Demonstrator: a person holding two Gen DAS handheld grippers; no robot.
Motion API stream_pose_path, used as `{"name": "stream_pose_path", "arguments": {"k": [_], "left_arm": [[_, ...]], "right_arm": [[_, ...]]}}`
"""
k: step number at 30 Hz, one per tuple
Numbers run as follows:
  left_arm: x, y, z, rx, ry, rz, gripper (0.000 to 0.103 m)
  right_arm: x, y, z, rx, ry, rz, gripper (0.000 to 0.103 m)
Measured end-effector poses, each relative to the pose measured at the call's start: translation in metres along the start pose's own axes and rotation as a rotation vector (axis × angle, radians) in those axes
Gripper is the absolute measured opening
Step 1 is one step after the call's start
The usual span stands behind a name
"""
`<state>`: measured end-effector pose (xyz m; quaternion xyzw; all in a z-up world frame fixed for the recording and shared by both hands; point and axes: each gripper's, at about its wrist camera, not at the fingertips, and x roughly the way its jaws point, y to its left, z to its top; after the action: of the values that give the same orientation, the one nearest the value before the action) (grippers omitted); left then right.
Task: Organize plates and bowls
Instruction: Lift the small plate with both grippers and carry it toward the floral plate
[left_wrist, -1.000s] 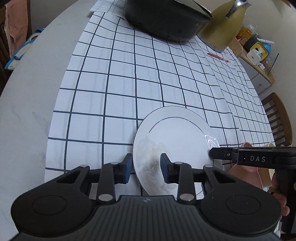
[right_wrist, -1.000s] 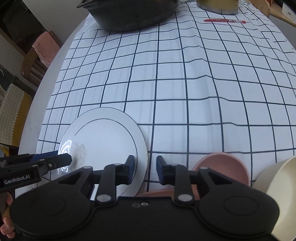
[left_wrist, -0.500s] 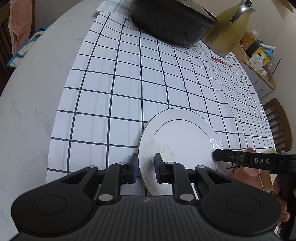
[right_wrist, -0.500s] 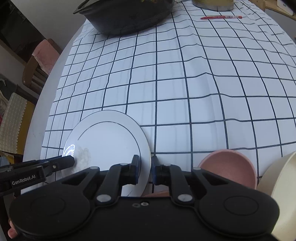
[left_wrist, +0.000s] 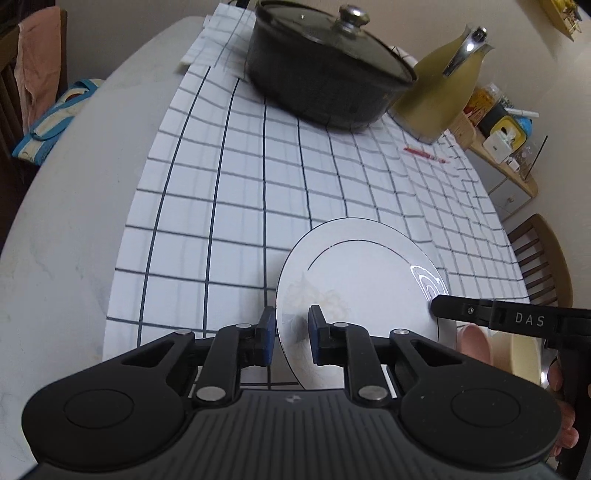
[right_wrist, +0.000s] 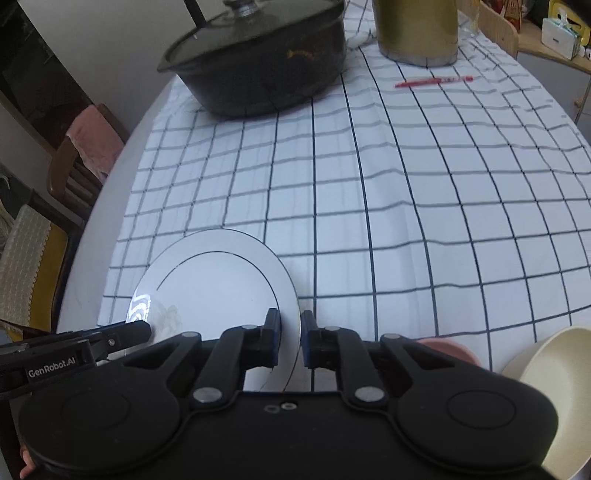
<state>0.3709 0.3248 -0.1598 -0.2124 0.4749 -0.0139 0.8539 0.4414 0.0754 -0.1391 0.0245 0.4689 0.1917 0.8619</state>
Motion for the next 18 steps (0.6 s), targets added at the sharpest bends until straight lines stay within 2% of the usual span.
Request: {"name": "stream_pose_path", "arguments": {"k": [8, 18], "left_arm": [[-0.035, -0.025, -0.001, 0.049, -0.030, -0.049, 0.017], [-0.089, -0.070, -0.042, 0.101, -0.048, -0.080, 0.017]], "right_arm": [[-0.045, -0.001, -0.003, 0.015, -0.051, 0.004, 0.012], [-0.116, -0.013, -0.046, 0.042, -0.095, -0.007, 0.012]]}}
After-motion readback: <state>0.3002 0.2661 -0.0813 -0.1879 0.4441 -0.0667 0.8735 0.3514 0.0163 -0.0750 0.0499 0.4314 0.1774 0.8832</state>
